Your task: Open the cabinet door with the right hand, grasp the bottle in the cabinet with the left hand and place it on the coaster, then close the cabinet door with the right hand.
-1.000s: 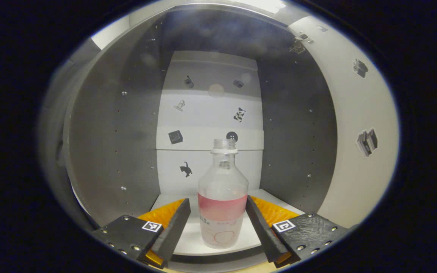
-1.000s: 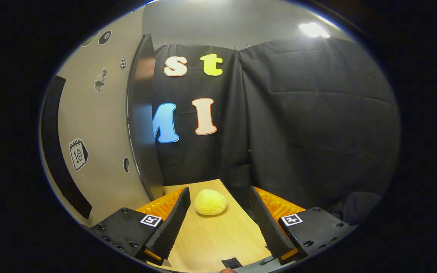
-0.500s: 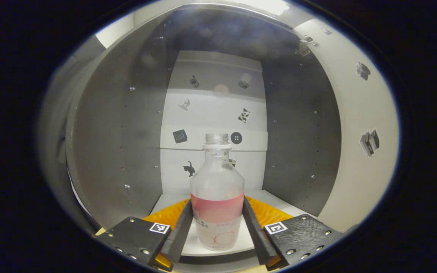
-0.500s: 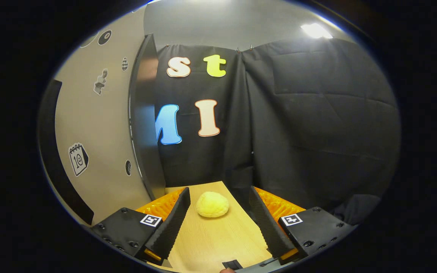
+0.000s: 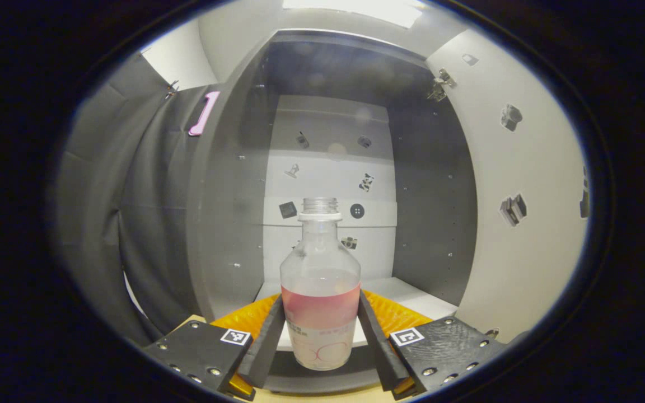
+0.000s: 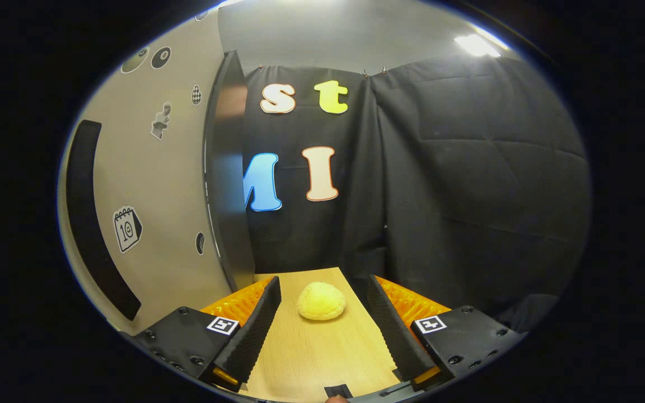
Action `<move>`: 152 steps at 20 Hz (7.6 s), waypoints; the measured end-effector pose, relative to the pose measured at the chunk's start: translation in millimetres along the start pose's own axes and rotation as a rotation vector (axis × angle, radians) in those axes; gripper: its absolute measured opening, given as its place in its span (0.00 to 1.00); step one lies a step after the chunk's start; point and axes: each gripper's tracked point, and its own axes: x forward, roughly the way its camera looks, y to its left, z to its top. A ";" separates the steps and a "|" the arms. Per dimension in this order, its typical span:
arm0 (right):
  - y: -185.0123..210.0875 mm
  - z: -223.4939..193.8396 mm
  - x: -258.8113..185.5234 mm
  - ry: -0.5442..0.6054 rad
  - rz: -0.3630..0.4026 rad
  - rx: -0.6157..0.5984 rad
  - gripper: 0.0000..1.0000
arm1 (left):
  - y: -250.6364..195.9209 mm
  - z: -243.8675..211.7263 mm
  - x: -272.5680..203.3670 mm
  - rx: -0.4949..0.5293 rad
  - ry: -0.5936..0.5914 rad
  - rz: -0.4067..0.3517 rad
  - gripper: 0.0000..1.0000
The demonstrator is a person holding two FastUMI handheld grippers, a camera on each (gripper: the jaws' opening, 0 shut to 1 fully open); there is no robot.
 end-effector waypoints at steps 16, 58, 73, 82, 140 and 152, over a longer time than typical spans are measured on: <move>-8.4 -5.1 -4.2 -0.009 0.117 -0.020 0.98 | 37.3 -40.4 -132.1 0.002 0.004 0.163 0.75; 9.0 -46.3 -0.9 0.066 0.212 -0.120 0.98 | 70.3 -315.4 -270.7 -0.079 0.297 0.414 0.76; 17.0 -47.2 -3.1 0.056 0.250 -0.116 0.99 | 54.0 -284.4 -287.6 0.016 0.302 0.428 0.87; 33.1 -22.7 -11.8 0.003 0.355 -0.058 0.99 | 43.2 -183.0 -315.4 0.081 0.221 0.459 0.89; 309.1 30.8 -12.2 -0.103 0.522 0.000 0.98 | 295.0 -65.2 -321.1 0.065 0.091 0.422 0.89; 367.6 27.1 35.6 -0.121 0.495 -0.011 0.98 | 341.8 -77.3 -355.4 0.048 0.120 0.529 0.87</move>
